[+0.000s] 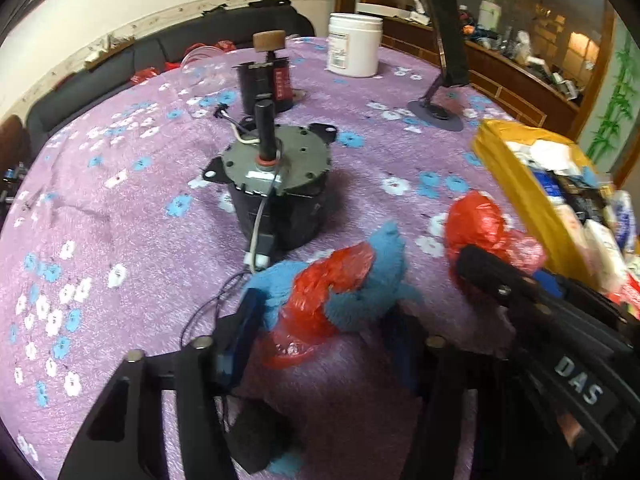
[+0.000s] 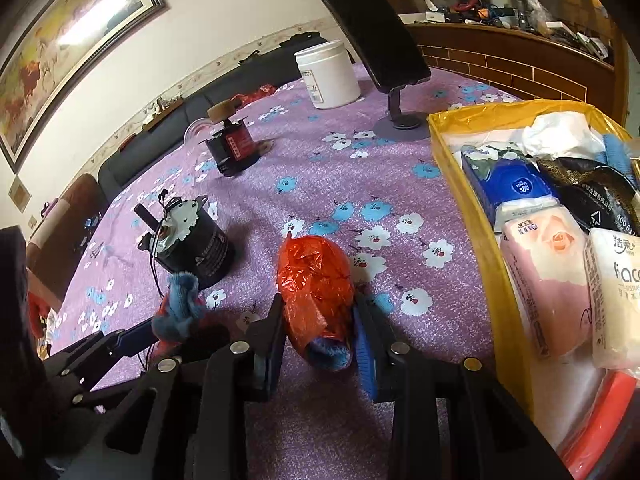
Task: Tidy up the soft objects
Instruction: 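Grasp the blue knitted item in red plastic with the left tool while the right tool holds its bag, then lift both held bundles above the table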
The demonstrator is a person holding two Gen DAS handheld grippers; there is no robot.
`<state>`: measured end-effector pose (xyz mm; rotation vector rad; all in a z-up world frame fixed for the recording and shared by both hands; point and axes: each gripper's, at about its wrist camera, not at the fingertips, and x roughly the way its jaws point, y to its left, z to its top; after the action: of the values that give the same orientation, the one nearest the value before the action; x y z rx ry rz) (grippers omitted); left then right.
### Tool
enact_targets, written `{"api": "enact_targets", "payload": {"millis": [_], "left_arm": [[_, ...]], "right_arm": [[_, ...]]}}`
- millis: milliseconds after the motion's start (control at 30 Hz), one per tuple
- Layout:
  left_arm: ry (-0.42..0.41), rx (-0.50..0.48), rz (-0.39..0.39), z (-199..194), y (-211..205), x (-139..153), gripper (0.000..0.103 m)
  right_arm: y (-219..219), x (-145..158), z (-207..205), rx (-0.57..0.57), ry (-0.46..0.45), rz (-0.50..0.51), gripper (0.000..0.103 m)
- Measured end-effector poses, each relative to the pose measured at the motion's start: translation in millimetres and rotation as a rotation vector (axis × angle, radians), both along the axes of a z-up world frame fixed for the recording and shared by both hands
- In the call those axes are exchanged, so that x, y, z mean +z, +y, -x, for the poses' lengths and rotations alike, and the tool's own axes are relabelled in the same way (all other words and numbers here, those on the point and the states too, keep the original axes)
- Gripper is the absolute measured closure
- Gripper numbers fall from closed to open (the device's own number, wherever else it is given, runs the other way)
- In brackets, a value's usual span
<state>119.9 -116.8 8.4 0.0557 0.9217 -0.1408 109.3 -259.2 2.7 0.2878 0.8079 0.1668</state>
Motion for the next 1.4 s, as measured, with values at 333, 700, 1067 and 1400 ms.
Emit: {"api": "enact_targets", "payload": {"millis": [333, 700, 1067, 1400], "left_arm": [[-0.033, -0.004, 0.055, 6, 6, 10, 0.087], [-0.059, -0.015, 0.121, 16, 11, 24, 0.088], [-0.009, -0.042, 0.19, 17, 17, 22, 0.088], [0.032, -0.037, 0.181, 10, 14, 15, 0.063]], "right_arm": [[-2, 8, 4, -0.004, -0.052, -0.011, 0.073], [-20, 27, 20, -0.098, -0.193, -0.06, 0.073], [-15, 24, 13, -0.097, -0.169, -0.024, 0.073], [-12, 20, 11, -0.072, -0.148, -0.017, 0.073]]}}
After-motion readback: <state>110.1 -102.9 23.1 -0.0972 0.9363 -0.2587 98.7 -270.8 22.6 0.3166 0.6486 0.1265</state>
